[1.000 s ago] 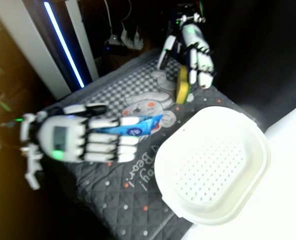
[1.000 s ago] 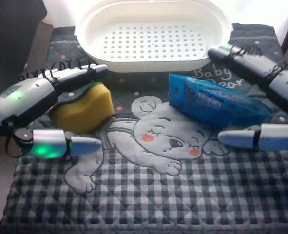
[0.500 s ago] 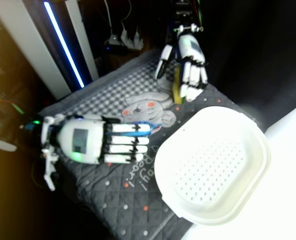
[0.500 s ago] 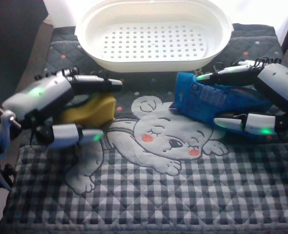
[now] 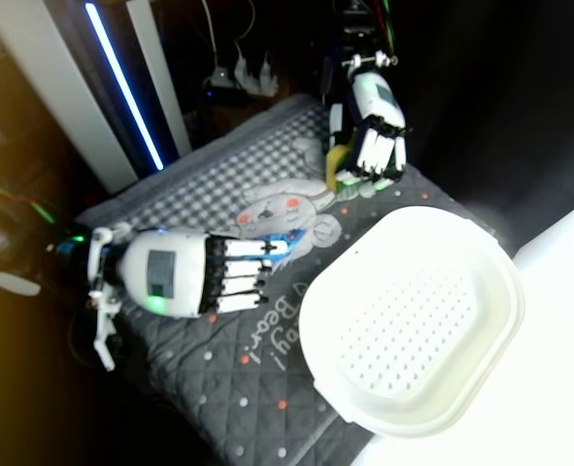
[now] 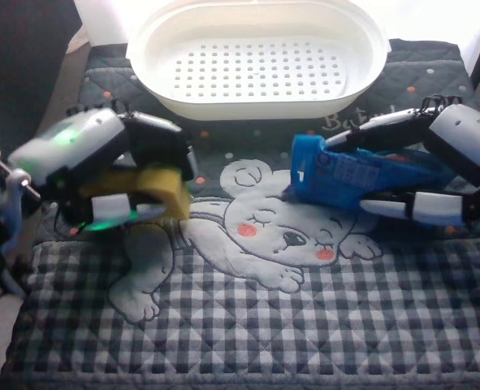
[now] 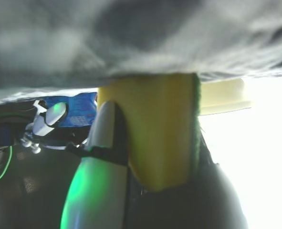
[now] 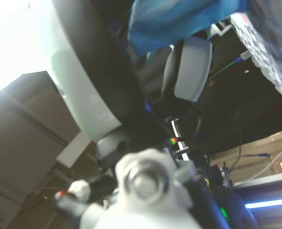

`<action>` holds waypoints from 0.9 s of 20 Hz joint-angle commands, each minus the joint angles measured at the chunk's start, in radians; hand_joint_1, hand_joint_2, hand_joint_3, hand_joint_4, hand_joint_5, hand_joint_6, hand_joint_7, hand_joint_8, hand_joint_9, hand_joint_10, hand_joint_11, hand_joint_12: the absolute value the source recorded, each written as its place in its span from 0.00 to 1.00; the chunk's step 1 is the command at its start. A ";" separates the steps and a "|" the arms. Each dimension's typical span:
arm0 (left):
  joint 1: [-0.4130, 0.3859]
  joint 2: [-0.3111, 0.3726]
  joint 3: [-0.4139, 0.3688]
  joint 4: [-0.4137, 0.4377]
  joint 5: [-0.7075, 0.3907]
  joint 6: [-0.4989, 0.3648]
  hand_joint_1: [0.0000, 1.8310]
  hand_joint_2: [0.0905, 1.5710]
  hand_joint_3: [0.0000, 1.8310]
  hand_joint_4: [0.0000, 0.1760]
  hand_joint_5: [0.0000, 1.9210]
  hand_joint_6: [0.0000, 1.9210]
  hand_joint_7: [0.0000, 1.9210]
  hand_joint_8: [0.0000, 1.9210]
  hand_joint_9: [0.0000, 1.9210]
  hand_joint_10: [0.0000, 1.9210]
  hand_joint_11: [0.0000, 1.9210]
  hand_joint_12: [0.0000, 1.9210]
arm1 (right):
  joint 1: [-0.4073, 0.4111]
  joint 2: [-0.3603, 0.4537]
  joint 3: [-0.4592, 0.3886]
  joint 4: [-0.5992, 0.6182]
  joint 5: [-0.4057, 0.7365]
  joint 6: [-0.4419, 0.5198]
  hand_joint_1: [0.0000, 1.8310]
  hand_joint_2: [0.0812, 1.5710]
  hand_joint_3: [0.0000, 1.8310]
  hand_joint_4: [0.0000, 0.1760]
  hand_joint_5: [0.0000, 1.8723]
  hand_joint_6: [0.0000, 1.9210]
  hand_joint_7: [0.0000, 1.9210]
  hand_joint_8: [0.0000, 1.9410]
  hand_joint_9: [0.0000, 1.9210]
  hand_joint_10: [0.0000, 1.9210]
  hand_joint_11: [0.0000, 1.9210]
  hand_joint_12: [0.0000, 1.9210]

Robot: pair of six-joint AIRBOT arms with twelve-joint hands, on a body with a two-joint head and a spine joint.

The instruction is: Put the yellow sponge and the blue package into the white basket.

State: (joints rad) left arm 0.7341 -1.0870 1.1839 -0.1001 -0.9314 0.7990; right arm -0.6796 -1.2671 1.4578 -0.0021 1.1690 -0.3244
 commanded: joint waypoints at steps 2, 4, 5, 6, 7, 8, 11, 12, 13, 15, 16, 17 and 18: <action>-0.066 0.017 0.001 0.040 -0.192 -0.009 0.76 0.66 0.00 0.00 0.52 0.49 0.59 0.33 0.52 0.55 0.32 0.56 | 0.047 0.015 -0.001 -0.026 0.100 0.006 0.77 0.64 0.00 0.00 0.58 0.43 0.65 0.19 0.60 0.44 0.59 0.42; -0.136 0.018 0.021 0.061 -0.197 -0.008 0.76 0.65 0.00 0.00 0.56 0.42 0.60 0.30 0.54 0.54 0.40 0.54 | 0.121 0.018 0.011 -0.051 0.101 -0.004 0.75 0.69 0.00 0.00 0.56 0.51 0.52 0.40 0.44 0.59 0.44 0.39; -0.172 0.013 0.035 0.071 -0.185 -0.008 0.70 0.64 0.00 0.00 0.61 0.30 0.59 0.41 0.56 0.52 0.47 0.71 | 0.154 0.018 0.024 -0.055 0.101 -0.007 0.76 0.66 0.00 0.00 0.63 0.42 0.59 0.30 0.48 0.55 0.43 0.45; -0.207 0.004 0.054 0.080 -0.171 -0.008 0.69 0.64 0.00 0.00 0.62 0.28 0.61 0.39 0.59 0.61 0.52 0.83 | 0.182 0.018 0.040 -0.055 0.101 -0.007 0.76 0.64 0.00 0.00 0.62 0.41 0.65 0.19 0.51 0.52 0.47 0.49; -0.247 -0.011 0.077 0.090 -0.148 -0.007 0.70 0.64 0.00 0.00 0.62 0.21 0.60 0.49 0.61 0.77 0.54 0.92 | 0.209 0.015 0.059 -0.055 0.100 -0.007 0.76 0.63 0.00 0.00 0.62 0.38 0.69 0.11 0.55 0.50 0.49 0.50; -0.295 -0.033 0.109 0.100 -0.120 -0.007 0.70 0.64 0.00 0.00 0.62 0.23 0.62 0.43 0.56 0.59 0.45 0.80 | 0.238 0.010 0.078 -0.053 0.096 -0.011 0.71 0.63 0.00 0.00 0.62 0.38 0.72 0.10 0.62 0.24 0.54 0.46; -0.384 -0.077 0.184 0.101 -0.052 -0.007 0.69 0.64 0.00 0.18 0.59 0.37 0.62 0.33 0.62 0.24 0.47 0.64 | 0.342 -0.019 0.130 -0.048 0.024 -0.057 0.75 0.63 0.00 0.00 0.58 0.41 0.73 0.02 0.63 0.37 0.60 0.38; -0.413 -0.100 0.219 0.097 -0.015 -0.008 0.69 0.64 0.00 0.06 0.58 0.37 0.63 0.33 0.64 0.23 0.48 0.66 | 0.372 -0.033 0.160 -0.048 -0.008 -0.057 0.76 0.64 0.00 0.00 0.56 0.45 0.72 0.01 0.61 0.45 0.60 0.38; -0.444 -0.139 0.269 0.093 0.039 -0.008 0.69 0.64 0.00 0.00 0.59 0.33 0.60 0.41 0.57 0.35 0.46 0.68 | 0.399 -0.060 0.205 -0.045 -0.052 -0.057 0.71 0.63 0.00 0.00 0.59 0.39 0.76 0.04 0.66 0.25 0.62 0.38; -0.477 -0.202 0.349 0.084 0.122 -0.011 0.68 0.65 0.00 0.05 0.58 0.37 0.59 0.41 0.58 0.32 0.46 0.68 | 0.416 -0.130 0.300 -0.019 -0.129 -0.057 0.75 0.64 0.00 0.00 0.54 0.44 0.73 0.04 0.62 0.41 0.60 0.37; -0.489 -0.239 0.394 0.084 0.160 -0.018 0.68 0.65 0.00 0.19 0.57 0.40 0.58 0.41 0.58 0.30 0.43 0.69 | 0.425 -0.159 0.344 -0.016 -0.172 -0.057 0.80 0.69 0.00 0.00 0.45 0.60 0.52 0.33 0.51 0.49 0.45 0.70; -0.504 -0.280 0.445 0.084 0.213 -0.022 0.68 0.65 0.00 0.20 0.59 0.38 0.58 0.40 0.57 0.45 0.46 0.79 | 0.442 -0.201 0.403 -0.016 -0.234 -0.057 0.81 0.72 0.00 0.00 0.42 0.68 0.44 0.46 0.45 0.55 0.39 0.80; -0.511 -0.303 0.473 0.084 0.240 -0.026 0.69 0.64 0.00 0.00 0.59 0.34 0.62 0.37 0.59 0.80 0.58 0.96 | 0.446 -0.216 0.423 -0.016 -0.254 -0.057 0.81 0.73 0.00 0.00 0.41 0.69 0.42 0.48 0.43 0.58 0.36 0.84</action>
State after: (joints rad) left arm 0.2390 -1.4017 1.6684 -0.0113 -0.5961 0.7841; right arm -0.2516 -1.5074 1.8847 -0.0456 0.7975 -0.3874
